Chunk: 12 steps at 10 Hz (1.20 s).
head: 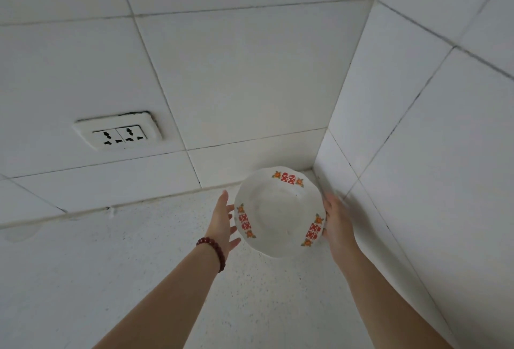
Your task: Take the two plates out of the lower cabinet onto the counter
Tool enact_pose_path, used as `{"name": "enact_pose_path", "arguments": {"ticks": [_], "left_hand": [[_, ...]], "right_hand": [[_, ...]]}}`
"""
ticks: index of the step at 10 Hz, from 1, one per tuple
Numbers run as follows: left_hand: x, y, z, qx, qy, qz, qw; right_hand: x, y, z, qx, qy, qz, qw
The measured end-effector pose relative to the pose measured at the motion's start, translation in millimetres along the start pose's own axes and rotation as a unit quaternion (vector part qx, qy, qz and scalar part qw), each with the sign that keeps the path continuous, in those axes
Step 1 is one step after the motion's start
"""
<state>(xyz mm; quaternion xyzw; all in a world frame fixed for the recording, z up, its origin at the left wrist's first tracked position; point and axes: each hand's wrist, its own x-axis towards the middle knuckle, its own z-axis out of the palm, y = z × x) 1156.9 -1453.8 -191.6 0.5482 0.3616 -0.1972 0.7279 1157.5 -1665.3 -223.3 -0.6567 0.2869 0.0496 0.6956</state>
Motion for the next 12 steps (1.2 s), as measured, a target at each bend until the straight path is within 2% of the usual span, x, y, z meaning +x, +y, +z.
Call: {"name": "enact_pose_path", "arguments": {"ticks": [2, 6, 9, 12], "left_hand": [[12.0, 0.1, 4.5, 0.008, 0.0, 0.002, 1.0], [21.3, -5.0, 2.1, 0.022, 0.004, -0.001, 1.0], [2.2, -1.6, -0.1, 0.056, 0.007, 0.043, 0.998], [-51.7, 2.4, -3.5, 0.058, -0.002, 0.092, 0.994]], "right_hand": [[11.2, 4.9, 3.6, -0.026, -0.007, 0.01, 1.0], [16.2, 9.5, 6.8, -0.006, 0.0, 0.023, 1.0], [8.9, 1.8, 8.3, -0.04, 0.003, -0.03, 0.999], [-35.3, -18.7, 5.3, 0.004, 0.001, -0.062, 0.998]]}}
